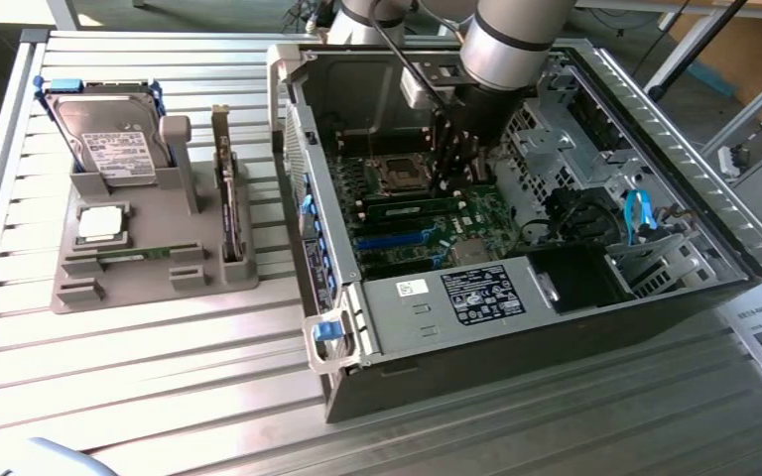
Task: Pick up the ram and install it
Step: 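Insert the ram into the slot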
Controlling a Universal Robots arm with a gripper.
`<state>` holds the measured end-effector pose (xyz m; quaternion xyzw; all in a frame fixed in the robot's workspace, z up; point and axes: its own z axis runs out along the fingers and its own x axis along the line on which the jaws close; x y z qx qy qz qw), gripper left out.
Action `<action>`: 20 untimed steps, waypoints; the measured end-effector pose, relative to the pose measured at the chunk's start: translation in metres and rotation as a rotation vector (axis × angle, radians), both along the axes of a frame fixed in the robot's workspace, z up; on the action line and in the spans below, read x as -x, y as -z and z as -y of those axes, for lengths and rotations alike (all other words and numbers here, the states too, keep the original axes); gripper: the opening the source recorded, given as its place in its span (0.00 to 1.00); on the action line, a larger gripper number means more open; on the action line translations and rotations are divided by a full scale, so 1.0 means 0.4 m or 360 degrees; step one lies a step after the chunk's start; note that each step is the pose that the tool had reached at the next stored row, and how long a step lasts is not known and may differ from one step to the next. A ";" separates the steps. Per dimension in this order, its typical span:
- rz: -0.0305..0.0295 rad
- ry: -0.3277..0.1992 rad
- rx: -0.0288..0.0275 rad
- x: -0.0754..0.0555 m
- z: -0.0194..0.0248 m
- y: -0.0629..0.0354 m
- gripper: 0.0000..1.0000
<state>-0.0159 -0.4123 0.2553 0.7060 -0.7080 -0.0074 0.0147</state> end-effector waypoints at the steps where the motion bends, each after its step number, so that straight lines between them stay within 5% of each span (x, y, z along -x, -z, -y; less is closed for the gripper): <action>1: -0.00003 0.0000 0.00007 0.000 0.000 -0.003 0.19; 3: 0.00000 0.0000 0.00001 0.000 0.000 -0.020 0.19; 6: 0.00000 0.0000 0.00004 0.000 0.000 -0.120 0.19; 20: 0.00000 0.0000 0.00043 0.000 -0.001 -0.179 0.19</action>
